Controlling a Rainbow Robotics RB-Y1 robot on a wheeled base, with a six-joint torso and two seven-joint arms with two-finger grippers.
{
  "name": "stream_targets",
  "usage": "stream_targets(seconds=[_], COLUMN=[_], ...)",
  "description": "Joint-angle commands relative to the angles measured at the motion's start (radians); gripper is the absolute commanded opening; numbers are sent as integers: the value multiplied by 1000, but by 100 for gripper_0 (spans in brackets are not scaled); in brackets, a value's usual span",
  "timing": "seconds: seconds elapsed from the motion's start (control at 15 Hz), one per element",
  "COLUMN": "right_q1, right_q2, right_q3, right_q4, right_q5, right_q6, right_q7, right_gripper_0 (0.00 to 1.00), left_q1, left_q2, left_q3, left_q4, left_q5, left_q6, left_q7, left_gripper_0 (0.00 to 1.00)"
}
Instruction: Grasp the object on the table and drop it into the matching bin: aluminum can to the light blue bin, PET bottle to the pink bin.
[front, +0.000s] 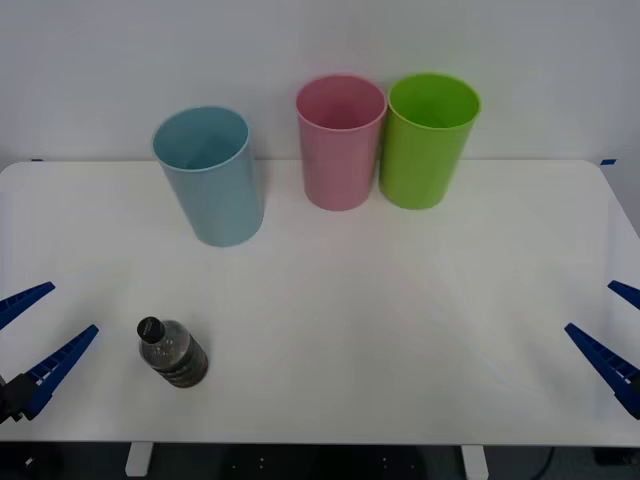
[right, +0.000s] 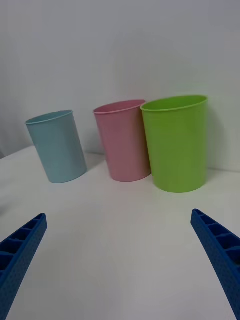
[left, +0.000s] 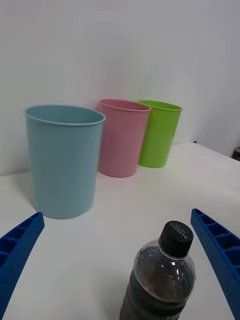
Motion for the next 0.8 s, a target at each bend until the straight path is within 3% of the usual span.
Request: stream_targets(seconds=[0.07, 0.2, 0.8], right_q1=[0, 0, 0], right_q2=[0, 0, 0], right_q3=[0, 0, 0], right_q4=[0, 0, 0], right_q5=[0, 0, 0], right_q6=[0, 0, 0], right_q7=[0, 0, 0], right_gripper_0=[100, 100, 100], left_q1=[0, -5, 34], left_q2=[0, -35, -7], left_q3=[0, 1, -17], left_q4=[0, 23, 27], left_q5=[0, 10, 21], left_q6=[0, -1, 2], left_q7=[0, 0, -21], left_gripper_0=[100, 100, 100])
